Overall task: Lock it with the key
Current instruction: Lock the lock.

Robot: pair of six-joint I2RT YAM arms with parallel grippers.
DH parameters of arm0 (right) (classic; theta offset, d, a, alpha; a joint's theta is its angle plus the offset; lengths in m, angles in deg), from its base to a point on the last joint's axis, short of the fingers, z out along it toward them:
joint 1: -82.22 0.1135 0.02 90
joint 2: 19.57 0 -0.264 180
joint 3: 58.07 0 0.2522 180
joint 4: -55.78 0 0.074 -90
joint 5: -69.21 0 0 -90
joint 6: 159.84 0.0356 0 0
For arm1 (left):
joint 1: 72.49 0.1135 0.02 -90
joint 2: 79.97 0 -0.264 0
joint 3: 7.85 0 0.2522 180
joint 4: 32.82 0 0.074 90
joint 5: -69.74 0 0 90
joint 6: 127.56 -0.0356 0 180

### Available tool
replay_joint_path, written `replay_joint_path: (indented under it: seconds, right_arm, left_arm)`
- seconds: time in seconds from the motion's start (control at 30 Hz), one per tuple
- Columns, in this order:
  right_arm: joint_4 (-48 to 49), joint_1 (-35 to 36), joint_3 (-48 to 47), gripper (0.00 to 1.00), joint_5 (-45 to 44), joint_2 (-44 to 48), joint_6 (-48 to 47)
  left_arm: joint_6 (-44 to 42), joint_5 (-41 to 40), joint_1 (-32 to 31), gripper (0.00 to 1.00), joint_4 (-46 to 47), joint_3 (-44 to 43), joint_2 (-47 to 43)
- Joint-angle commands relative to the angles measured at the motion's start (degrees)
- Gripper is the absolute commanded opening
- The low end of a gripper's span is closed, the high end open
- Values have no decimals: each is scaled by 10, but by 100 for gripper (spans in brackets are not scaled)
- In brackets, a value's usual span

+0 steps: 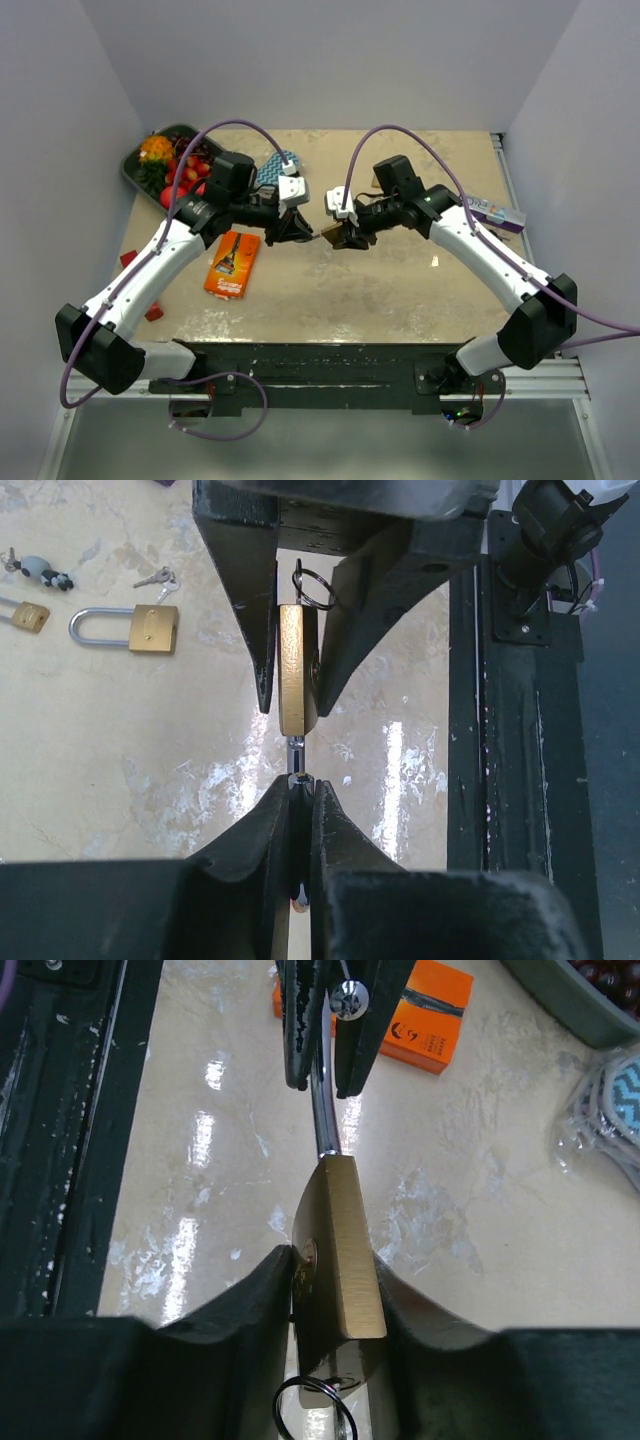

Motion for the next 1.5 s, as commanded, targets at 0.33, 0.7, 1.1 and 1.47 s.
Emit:
replay_joint_path:
  seconds: [0.33, 0.7, 1.1, 1.47]
  right_arm:
    - [87, 3, -1, 0, 40, 37, 80]
    - [202, 2, 24, 0, 57, 83, 193]
    - [346, -38, 55, 0, 79, 98, 391]
    - [391, -36, 58, 0, 116, 113, 443]
  left_arm:
    - [65, 37, 22, 11, 41, -57, 33]
    - [327, 131, 117, 82, 119, 12, 88]
    - [-13, 137, 198, 85, 27, 23, -26]
    - [61, 72, 74, 73, 163, 59, -62]
